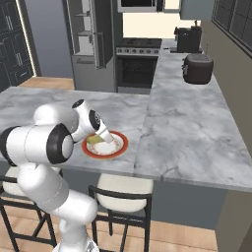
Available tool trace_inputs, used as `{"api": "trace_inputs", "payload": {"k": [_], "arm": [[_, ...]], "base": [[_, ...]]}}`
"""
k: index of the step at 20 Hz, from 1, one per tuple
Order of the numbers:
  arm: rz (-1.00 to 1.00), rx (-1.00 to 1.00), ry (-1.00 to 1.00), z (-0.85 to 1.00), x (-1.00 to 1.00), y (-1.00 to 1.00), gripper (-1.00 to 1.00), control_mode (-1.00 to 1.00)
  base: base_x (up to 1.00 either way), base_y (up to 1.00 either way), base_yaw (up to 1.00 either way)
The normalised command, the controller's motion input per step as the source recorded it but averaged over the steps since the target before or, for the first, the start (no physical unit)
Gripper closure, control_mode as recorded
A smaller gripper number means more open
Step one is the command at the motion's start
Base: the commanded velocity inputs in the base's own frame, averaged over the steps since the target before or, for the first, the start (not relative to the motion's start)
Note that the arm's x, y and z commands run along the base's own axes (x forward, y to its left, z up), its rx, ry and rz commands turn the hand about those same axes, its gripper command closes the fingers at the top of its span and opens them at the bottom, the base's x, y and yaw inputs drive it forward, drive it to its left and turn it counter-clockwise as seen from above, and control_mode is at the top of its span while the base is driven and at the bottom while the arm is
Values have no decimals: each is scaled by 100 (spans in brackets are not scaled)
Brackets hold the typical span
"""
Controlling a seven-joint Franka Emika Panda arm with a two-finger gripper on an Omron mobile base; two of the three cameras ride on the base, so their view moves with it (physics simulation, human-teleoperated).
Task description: Retrieve the butter from the fridge and place it on a plate on the dining table. Then retrieve the butter knife by the fridge and place it near the plate.
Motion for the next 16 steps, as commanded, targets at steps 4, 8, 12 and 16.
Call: {"api": "trace_inputs", "payload": {"k": [4,8,12,16], "arm": [[-9,0,-10,-10,6,0,100,-100],[-10,0,-15,-25,0,0,100,-100],[-7,0,-11,-28,0,0,100,-100],[-7,0,-2,-23,0,0,100,-100]], "base": [[0,0,0],[0,0,0],[0,0,0],[0,0,0]]}}
